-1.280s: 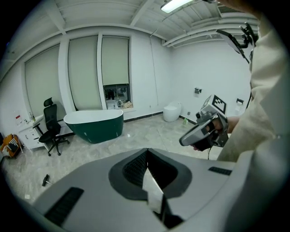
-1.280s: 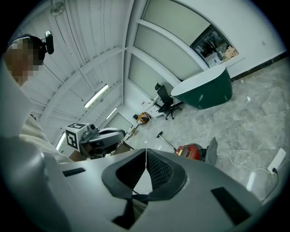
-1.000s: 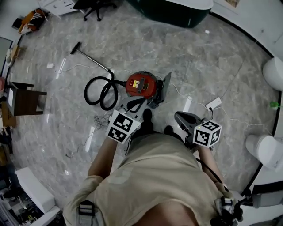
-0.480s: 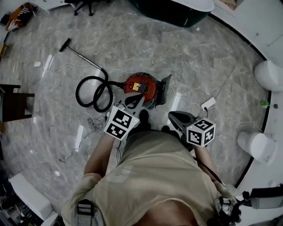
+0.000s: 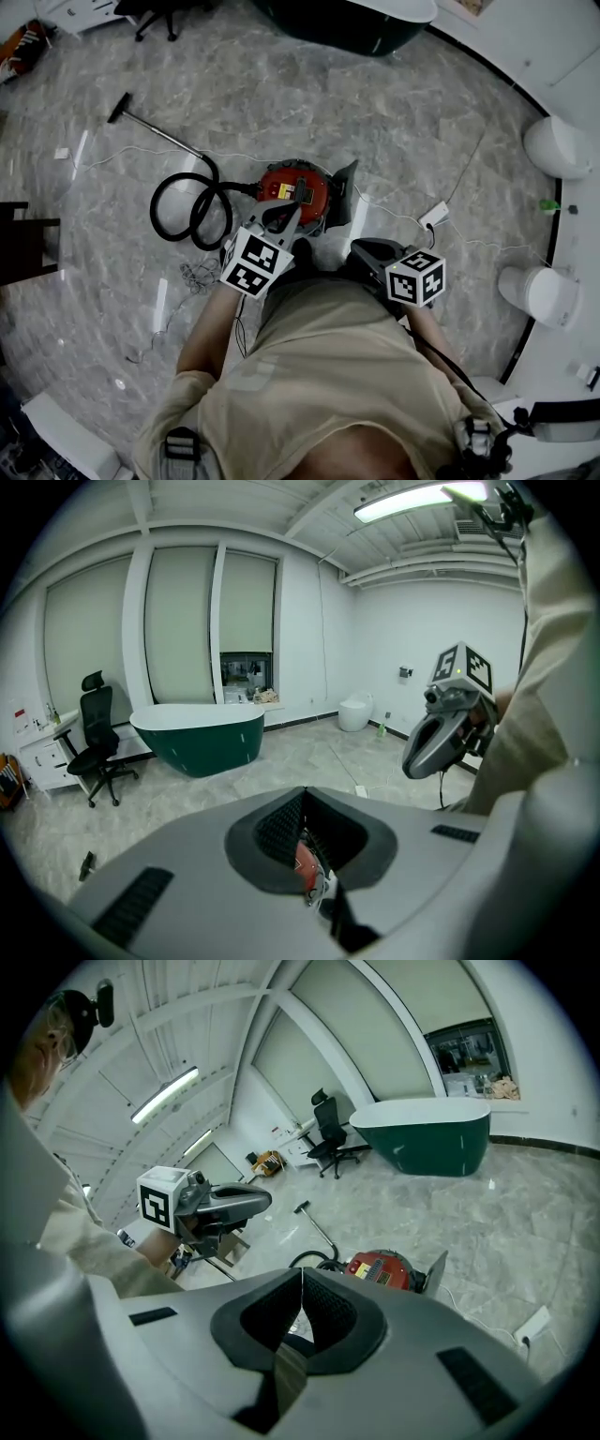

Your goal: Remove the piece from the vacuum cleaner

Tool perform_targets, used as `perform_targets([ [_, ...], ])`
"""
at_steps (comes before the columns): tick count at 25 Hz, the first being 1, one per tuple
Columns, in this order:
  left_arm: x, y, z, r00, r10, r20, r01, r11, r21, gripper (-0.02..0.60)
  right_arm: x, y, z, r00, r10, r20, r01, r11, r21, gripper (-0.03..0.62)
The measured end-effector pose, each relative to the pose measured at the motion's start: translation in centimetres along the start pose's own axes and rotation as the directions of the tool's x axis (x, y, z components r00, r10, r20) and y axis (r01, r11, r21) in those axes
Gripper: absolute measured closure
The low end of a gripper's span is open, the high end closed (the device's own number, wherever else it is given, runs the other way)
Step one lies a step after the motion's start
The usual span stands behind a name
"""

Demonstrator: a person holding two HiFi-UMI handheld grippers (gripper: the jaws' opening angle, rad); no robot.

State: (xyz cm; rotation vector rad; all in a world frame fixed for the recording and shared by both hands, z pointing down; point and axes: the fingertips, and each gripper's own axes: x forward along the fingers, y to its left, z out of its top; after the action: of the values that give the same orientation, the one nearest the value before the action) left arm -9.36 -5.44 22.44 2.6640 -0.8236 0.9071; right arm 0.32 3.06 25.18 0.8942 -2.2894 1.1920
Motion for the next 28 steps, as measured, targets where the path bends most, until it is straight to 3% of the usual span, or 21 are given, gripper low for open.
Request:
perform_targets([
  [12,2.3,-0.3,-1.4,0.997,0.003,-0.073,-0.006,0.999,-0.046,0.588,3.8,-7.9,-1.8,0.998,0.045,-0.037,-0.032,0.955,0.296,0.591],
  [18,4.6,-0.4,-1.6,0.991,0.008,-0.136,-0.019,0.997,-0.079,0.588,6.1,-14.6,-1.7,0.997,0.018,-0.075,0.010,0.933,0.359,0.591],
  [23,7.4,-0.3,-2.3,0.978,-0.005,-0.209,-0.015,0.996,-0.093,0.588,8.4,-19.6,-1.9,0.996,0.028,-0.085,0.013,0.892,0.451,0.591],
  [28,11.4,0.3,-4.1,0.967,-0.031,-0.254,0.000,0.992,-0.123,0.588,11.6,-24.4,-2.9,0.989,0.017,-0.145,0.051,0.893,0.448,0.591],
])
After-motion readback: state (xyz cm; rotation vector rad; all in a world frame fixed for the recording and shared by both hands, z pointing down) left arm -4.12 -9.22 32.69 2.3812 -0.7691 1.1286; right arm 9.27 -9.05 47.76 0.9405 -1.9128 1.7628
